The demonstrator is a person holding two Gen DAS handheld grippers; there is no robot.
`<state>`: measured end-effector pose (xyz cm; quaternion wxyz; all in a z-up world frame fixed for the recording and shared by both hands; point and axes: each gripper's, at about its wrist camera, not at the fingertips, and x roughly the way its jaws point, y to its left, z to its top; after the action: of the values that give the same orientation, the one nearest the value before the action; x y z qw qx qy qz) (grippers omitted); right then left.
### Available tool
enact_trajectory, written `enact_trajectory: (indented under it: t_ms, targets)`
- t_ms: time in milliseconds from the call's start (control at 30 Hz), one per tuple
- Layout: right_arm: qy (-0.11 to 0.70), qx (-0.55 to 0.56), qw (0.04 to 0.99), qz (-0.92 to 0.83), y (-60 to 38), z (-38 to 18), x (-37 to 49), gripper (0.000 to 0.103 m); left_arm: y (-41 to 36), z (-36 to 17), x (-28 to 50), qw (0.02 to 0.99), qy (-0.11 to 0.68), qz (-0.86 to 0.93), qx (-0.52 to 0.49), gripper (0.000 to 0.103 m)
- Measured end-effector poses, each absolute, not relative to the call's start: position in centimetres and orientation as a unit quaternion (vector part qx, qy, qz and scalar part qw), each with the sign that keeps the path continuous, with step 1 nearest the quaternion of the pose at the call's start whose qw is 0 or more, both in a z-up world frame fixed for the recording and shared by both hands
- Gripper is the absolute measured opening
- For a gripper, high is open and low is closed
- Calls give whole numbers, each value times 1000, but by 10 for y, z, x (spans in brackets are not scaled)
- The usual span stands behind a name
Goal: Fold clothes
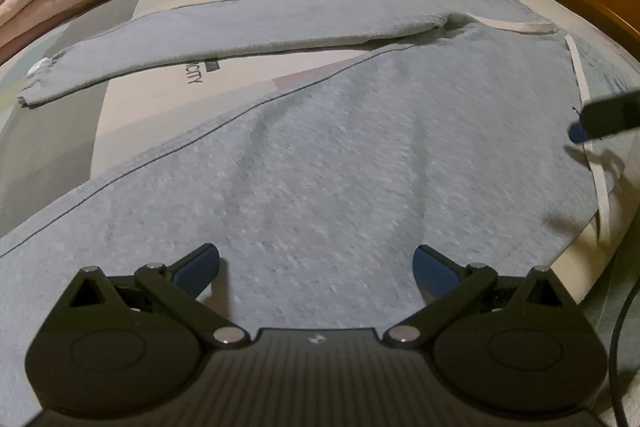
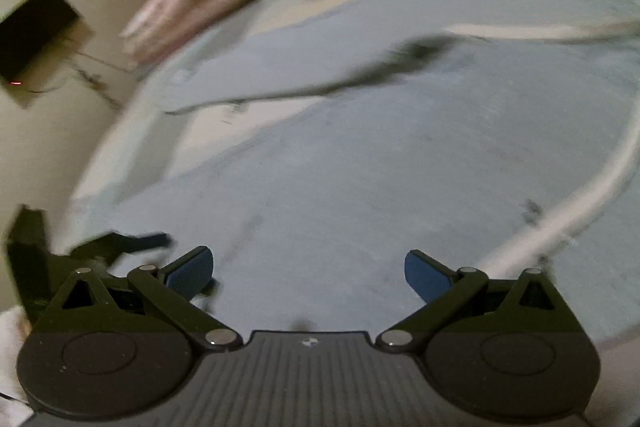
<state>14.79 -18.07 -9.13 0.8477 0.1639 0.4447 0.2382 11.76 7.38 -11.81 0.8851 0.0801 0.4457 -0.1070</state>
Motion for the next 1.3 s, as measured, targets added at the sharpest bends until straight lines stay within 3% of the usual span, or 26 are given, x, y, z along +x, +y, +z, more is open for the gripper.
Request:
enact_trajectory:
  t_ms: [267, 800, 1300]
  targets:
    - [461, 180, 846, 198, -194, -87, 141, 103, 78, -118, 120, 887, 444, -104, 78, 102]
    - [467, 239, 798, 296, -170, -100, 158, 103, 88, -103, 116, 895, 430, -92, 82, 102]
    - [422, 117, 896, 78, -231, -111, 128, 103, 21, -85, 155, 888, 403, -169, 144, 102]
